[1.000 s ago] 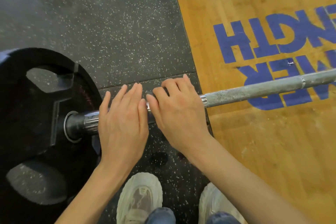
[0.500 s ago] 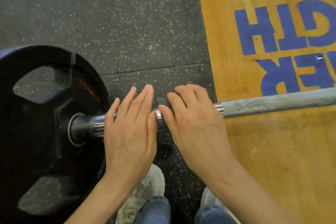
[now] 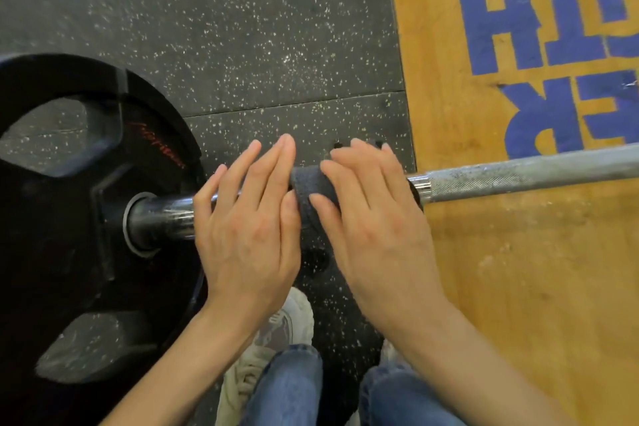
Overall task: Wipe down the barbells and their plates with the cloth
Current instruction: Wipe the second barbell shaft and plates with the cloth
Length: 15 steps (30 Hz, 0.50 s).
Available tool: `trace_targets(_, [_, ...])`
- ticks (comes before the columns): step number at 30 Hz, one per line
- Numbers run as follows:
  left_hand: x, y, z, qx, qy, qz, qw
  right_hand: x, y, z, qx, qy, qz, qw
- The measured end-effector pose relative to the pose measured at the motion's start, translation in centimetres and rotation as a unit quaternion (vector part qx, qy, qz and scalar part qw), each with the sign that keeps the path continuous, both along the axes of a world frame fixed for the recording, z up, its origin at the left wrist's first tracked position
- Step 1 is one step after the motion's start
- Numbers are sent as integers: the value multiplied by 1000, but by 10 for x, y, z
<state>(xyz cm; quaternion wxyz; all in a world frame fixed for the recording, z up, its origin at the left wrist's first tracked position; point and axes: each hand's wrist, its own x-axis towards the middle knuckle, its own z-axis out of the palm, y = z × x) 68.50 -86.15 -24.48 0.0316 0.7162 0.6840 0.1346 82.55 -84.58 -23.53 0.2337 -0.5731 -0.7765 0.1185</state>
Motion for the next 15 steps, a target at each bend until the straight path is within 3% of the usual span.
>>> trace_targets(4, [-1,7,0,13,0,-1,1000,-13,54,9,-85,-49,-24,995])
trace_targets(8, [-3,15,-1,15,6,-6,1000,-4,8,-16,37,75,-17,996])
trace_targets(12, [-6,25,-2,33,-1,-17,999,2,-4,-30,94,58,23,994])
trace_targets(15, [-6,34,-3,37,1,-18,999,-3,31,-23,83,105,-1,991])
